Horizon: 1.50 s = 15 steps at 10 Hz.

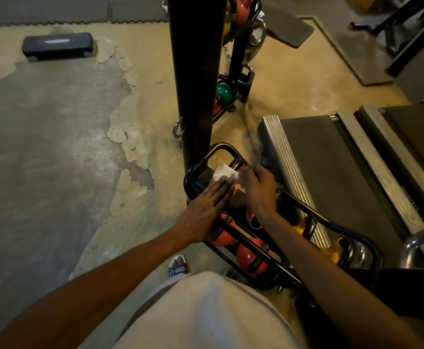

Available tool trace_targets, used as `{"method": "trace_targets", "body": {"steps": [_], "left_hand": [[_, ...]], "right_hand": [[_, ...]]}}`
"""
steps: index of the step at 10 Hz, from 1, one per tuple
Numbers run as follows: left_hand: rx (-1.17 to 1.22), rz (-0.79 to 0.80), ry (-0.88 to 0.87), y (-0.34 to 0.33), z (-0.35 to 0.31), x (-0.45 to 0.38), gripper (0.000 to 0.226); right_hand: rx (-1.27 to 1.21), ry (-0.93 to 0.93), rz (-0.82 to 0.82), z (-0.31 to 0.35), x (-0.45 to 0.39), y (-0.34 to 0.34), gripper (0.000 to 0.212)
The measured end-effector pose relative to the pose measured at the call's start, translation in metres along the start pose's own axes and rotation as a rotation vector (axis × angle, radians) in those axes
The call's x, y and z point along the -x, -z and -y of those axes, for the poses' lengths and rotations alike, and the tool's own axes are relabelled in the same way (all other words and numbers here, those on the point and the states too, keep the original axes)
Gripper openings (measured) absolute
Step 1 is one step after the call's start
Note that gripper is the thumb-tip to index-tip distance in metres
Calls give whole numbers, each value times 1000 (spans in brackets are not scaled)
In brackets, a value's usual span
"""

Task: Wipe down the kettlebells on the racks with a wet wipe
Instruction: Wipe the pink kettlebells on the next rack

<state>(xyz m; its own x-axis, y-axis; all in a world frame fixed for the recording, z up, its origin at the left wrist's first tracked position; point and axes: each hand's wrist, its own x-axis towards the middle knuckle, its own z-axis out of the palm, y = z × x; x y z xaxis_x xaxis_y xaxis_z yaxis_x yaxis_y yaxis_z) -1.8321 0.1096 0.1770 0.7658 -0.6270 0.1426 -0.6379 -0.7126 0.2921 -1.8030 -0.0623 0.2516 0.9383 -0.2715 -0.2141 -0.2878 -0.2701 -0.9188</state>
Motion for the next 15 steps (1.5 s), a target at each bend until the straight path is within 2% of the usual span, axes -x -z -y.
{"method": "trace_targets", "body": {"steps": [1, 2, 3, 4, 5, 6, 7, 8, 9, 10, 11, 12, 13, 14, 15], "left_hand": [[94, -47, -44, 9, 2, -2, 102], [204, -57, -85, 22, 6, -6, 85], [201, -144, -103, 35, 13, -23, 67], [228, -119, -35, 49, 22, -44, 61], [218, 13, -1, 56, 33, -53, 61], [232, 112, -18, 60, 41, -55, 61], [256, 150, -46, 64, 48, -56, 68], [240, 178, -87, 66, 52, -57, 68], [241, 189, -98, 66, 54, -57, 68], [258, 200, -99, 65, 57, -56, 71], [299, 193, -102, 65, 58, -54, 71], [338, 170, -109, 65, 58, -52, 71], [343, 156, -139, 63, 61, -51, 70], [341, 160, -152, 62, 64, -51, 69], [353, 163, -153, 62, 64, -52, 70]], "right_hand": [[-244, -272, 106, 11, 7, -4, 27], [-493, -428, 183, 17, 4, -2, 36], [-731, -602, 238, 18, -5, 0, 58], [-845, -623, 213, 17, -15, -4, 78], [-874, -623, 208, 15, -17, -12, 85], [-771, -611, 284, 10, -7, -16, 90], [-829, -601, 309, 3, -7, -10, 90], [-883, -605, 240, 2, -14, -6, 94], [-871, -578, 254, -3, -12, -15, 92], [-724, -534, 230, -17, 1, -27, 68], [-680, -539, 224, -15, 19, -30, 45], [-477, -335, 277, -21, 21, -37, 34], [-73, -87, 231, -40, 31, -50, 41], [129, -9, 108, -48, 37, -62, 32], [157, 17, 6, -47, 37, -65, 32]]}}
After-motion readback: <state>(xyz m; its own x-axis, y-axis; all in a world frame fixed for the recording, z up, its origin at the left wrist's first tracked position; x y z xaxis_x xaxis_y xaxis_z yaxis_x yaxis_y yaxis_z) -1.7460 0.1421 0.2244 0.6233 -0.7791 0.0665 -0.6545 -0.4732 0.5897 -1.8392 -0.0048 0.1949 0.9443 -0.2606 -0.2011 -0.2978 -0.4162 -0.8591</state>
